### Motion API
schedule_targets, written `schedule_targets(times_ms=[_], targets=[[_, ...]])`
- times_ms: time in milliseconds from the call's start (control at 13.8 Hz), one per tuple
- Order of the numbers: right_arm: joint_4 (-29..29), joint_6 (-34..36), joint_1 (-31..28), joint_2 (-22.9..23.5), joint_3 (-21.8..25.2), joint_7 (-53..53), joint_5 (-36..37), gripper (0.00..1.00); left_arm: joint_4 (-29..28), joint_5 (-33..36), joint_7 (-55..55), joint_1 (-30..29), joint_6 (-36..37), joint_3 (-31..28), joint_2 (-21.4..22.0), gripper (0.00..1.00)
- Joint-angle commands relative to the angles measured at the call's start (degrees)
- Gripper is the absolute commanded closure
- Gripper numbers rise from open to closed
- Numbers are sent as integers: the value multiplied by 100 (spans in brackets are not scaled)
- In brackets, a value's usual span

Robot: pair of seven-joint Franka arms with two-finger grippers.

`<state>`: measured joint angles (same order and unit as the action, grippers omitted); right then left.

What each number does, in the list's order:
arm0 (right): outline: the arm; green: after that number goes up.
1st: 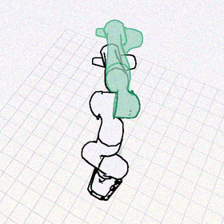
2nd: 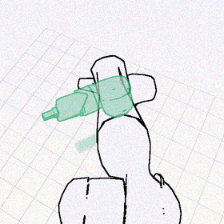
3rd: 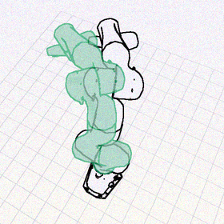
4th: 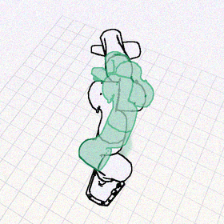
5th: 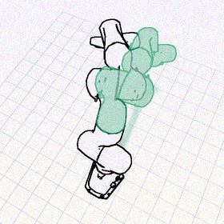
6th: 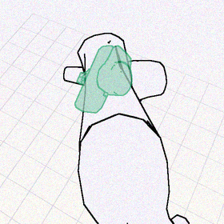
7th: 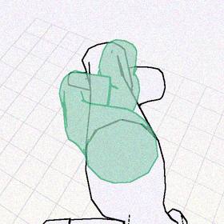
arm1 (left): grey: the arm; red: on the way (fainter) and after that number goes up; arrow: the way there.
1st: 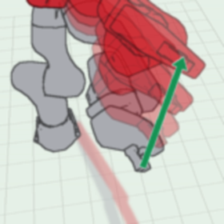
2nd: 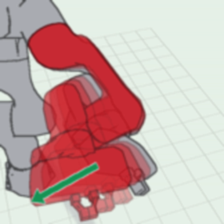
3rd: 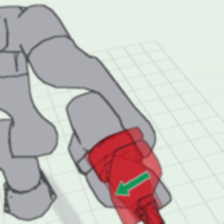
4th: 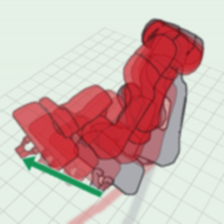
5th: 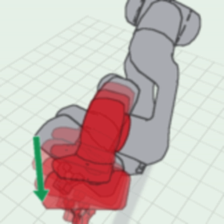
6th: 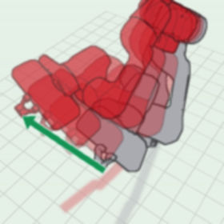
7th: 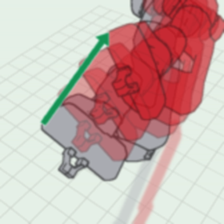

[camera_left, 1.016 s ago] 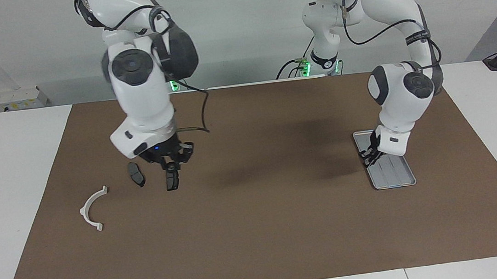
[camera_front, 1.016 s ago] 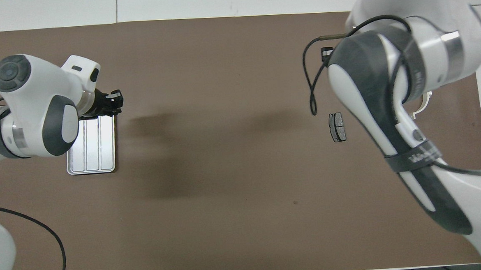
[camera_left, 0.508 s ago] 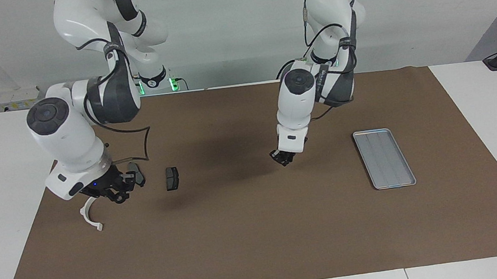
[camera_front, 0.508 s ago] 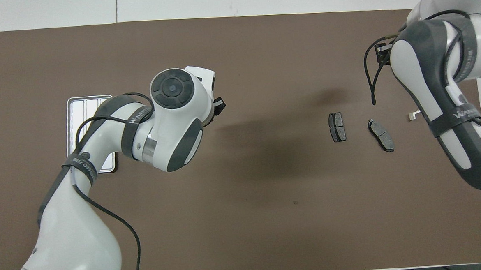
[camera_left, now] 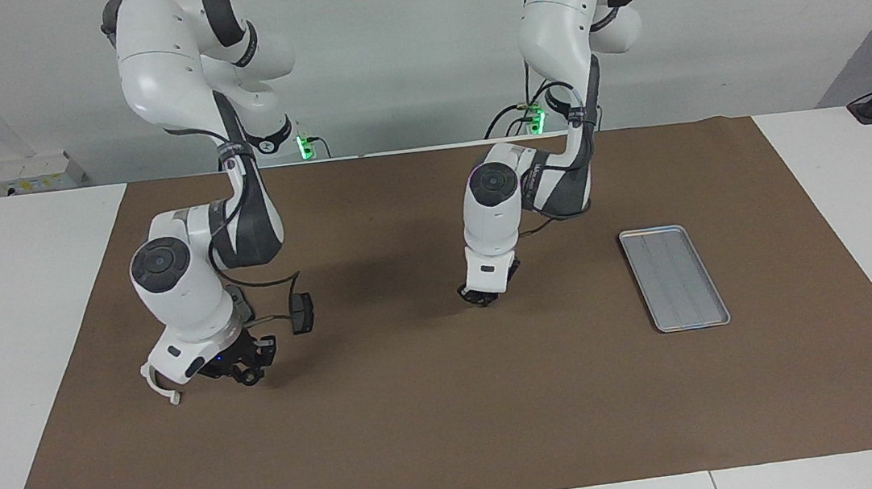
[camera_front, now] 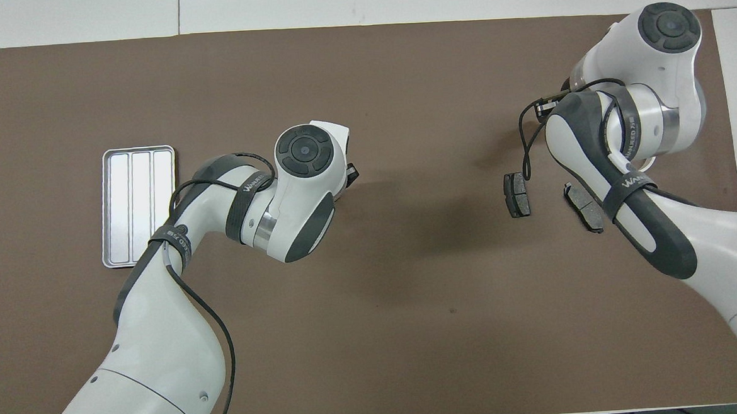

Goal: Place bearing gear from tray to pile
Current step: 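Lower the second gear onto the table center with the left gripper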

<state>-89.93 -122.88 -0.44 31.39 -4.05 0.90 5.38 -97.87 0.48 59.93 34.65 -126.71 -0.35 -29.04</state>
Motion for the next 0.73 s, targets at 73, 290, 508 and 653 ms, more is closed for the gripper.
schedule_targets(times_ms=[73, 290, 508, 653], targets=[[-51, -420, -70, 218, -61, -195, -72, 100, -100, 110, 169, 112, -125, -97, 31, 71], [-77, -544, -62, 271, -61, -309, -72, 100, -65, 215, 160, 25, -29, -114, 109, 0], [-174, -640, -61, 262, -61, -388, -72, 100, -39, 242, -6, -282, 567, -377, 810, 0], [-226, -676, -53, 253, -61, -397, -72, 100, -39, 242, -558, -825, 1058, -422, 1442, 0]])
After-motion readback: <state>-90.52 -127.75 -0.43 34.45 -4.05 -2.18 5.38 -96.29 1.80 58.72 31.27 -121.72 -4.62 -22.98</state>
